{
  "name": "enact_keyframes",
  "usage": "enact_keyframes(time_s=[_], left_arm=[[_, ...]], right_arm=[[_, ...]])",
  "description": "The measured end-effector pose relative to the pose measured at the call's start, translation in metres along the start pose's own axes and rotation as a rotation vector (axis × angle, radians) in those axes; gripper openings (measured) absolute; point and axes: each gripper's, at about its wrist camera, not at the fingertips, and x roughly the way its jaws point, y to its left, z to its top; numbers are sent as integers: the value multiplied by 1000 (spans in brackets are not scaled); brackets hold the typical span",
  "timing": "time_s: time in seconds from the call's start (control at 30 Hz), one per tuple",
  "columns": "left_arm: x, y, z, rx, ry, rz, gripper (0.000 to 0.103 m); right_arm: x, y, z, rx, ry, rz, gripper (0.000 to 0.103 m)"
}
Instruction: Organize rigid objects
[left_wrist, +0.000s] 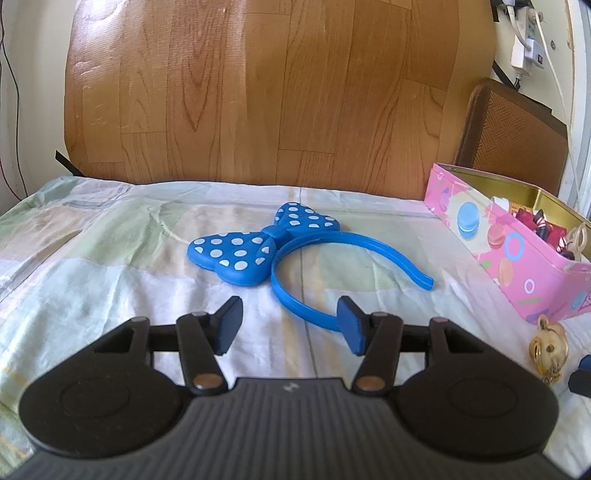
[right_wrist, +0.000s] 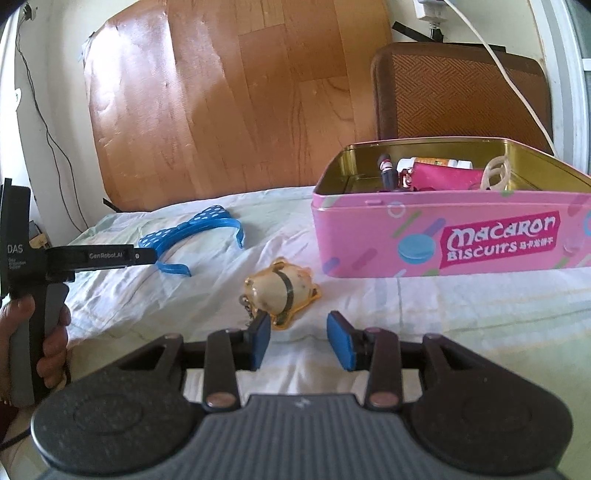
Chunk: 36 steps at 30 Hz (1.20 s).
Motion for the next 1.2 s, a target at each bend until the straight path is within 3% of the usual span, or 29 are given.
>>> enact_keyframes(time_s=[1.2], left_arm=[[-3,-1,0,7,-19,-29,61]], right_arm=[[2,3,0,-11,11,-16,43]])
